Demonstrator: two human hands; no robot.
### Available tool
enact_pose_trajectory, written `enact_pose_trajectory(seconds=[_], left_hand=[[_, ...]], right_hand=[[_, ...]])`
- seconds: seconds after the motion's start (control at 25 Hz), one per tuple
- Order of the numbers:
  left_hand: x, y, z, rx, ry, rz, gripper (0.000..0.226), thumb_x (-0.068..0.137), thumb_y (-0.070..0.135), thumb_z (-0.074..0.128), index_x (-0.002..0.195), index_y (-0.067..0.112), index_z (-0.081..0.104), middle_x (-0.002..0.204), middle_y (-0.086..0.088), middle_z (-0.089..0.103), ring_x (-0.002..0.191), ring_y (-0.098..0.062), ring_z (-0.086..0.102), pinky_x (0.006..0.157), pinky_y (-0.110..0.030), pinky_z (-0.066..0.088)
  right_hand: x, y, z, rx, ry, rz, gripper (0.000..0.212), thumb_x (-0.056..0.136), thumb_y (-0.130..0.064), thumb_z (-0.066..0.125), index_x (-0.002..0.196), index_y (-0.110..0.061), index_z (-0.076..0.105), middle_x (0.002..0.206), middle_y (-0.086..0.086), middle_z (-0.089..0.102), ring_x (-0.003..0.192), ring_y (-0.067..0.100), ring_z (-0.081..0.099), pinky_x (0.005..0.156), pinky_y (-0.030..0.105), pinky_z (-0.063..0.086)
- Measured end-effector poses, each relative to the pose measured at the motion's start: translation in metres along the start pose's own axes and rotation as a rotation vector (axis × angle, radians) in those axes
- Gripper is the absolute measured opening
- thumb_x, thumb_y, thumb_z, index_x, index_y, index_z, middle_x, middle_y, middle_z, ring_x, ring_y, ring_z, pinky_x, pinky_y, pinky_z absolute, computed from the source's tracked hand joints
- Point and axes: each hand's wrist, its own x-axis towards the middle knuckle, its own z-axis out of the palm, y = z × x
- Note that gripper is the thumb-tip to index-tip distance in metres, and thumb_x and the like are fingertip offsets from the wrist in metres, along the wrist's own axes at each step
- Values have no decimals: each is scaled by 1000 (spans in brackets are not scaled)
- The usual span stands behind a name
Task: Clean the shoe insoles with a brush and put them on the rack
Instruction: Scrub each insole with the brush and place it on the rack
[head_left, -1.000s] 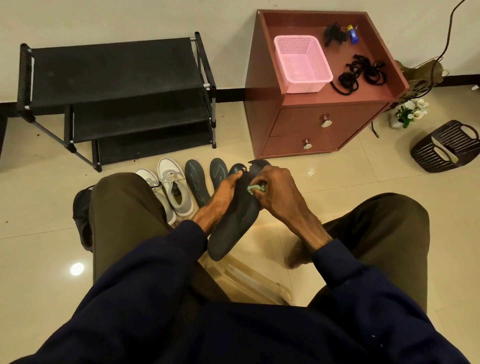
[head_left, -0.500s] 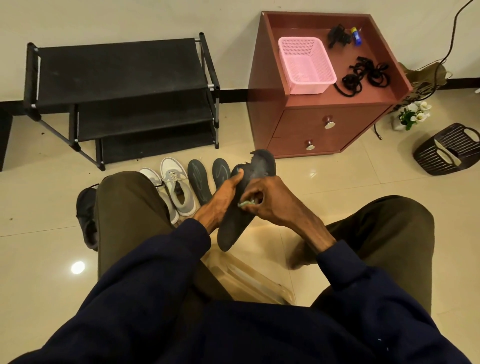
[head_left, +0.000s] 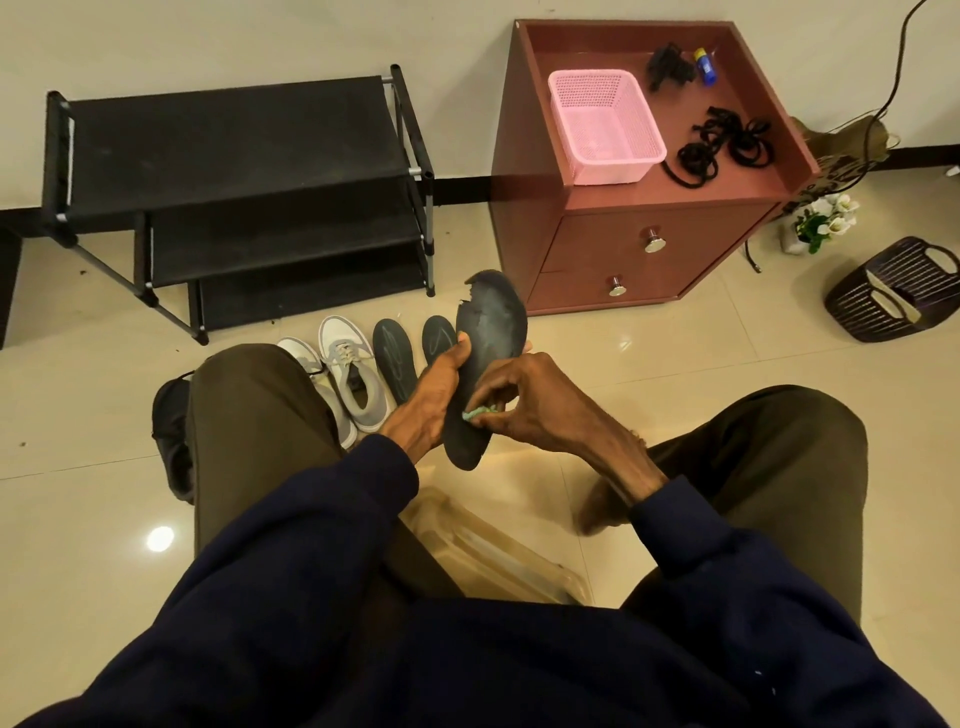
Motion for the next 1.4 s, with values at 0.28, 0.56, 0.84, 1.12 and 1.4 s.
enact_pose_trajectory(seconds=[0.28, 0.56, 0.84, 1.12, 1.4], left_hand=[[1, 3, -1, -101, 29, 21, 34, 107, 37, 47, 120, 8, 59, 88, -9, 79, 75, -22, 77, 62, -34, 63], [9, 3, -4, -80, 48, 105, 38, 106, 25, 51, 136, 3, 54, 92, -10, 78, 80, -24, 77, 64, -36, 63], [15, 0, -6, 40, 85, 121, 43, 95, 1, 66, 136, 8, 56, 125, -17, 68, 114, -33, 67, 91, -46, 60], [0, 0, 7, 83, 86, -68, 68, 97, 72, 39, 110, 12, 69, 102, -15, 66, 93, -26, 63, 93, -40, 54], [-8, 0, 13, -7, -126, -110, 65, 99, 68, 36, 124, 16, 66, 106, -13, 77, 93, -30, 76, 84, -51, 55]], right_hand=[[0, -3, 9, -64, 115, -43, 18, 79, -10, 86, 97, -14, 81, 96, -1, 73, 82, 6, 62, 76, 24, 57], [-6, 9, -19, 83, 155, 27, 12, 81, -19, 86, 93, -20, 83, 86, -7, 73, 76, 12, 67, 70, 35, 59], [-6, 28, -21, 88, 423, 150, 12, 82, -16, 85, 94, -14, 82, 86, -3, 73, 72, 13, 66, 68, 29, 60], [-2, 8, 17, 121, 356, 65, 14, 84, -14, 83, 98, -15, 80, 93, -4, 71, 81, 5, 65, 74, 22, 57], [5, 22, 2, -228, 586, 35, 17, 86, -8, 79, 102, -10, 76, 101, 7, 70, 95, 19, 62, 85, 33, 56]])
